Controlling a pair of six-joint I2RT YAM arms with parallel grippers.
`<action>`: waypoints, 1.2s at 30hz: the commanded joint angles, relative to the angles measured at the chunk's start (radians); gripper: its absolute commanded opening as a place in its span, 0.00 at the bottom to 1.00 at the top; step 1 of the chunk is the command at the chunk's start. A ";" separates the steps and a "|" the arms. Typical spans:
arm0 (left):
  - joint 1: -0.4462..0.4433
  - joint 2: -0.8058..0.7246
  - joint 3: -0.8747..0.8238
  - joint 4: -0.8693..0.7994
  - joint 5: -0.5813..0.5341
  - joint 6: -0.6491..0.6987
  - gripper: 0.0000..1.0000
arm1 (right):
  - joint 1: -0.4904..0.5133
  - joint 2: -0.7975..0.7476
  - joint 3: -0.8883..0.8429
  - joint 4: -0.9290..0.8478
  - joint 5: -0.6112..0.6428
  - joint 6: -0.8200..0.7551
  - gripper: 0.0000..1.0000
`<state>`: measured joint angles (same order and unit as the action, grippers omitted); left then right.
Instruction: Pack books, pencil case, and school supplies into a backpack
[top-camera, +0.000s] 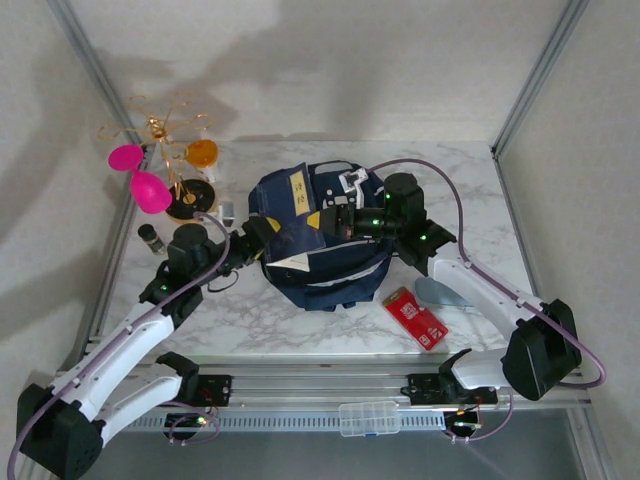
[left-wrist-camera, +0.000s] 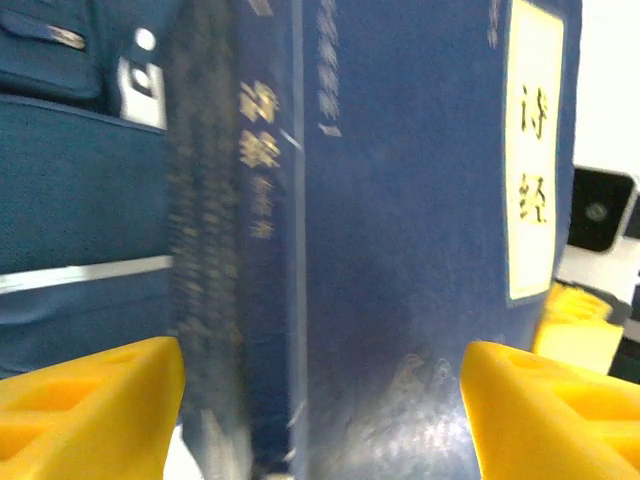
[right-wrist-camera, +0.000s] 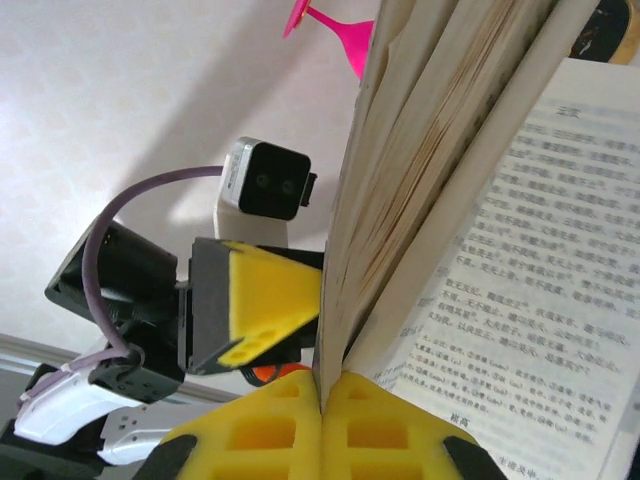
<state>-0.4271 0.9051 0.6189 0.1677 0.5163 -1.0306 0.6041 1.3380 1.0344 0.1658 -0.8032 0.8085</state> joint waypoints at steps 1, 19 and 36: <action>-0.057 0.022 0.006 0.181 -0.013 -0.056 0.67 | -0.013 -0.016 -0.021 0.079 -0.040 0.002 0.00; -0.108 0.082 0.077 0.218 -0.063 -0.052 0.00 | -0.099 -0.042 -0.113 -0.110 0.049 -0.097 0.62; -0.174 0.232 0.117 0.291 -0.104 -0.034 0.00 | -0.138 -0.032 -0.190 0.222 -0.205 0.175 0.40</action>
<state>-0.5922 1.1328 0.7017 0.4305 0.4423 -1.0981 0.4706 1.3384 0.8566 0.3374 -0.9562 0.9600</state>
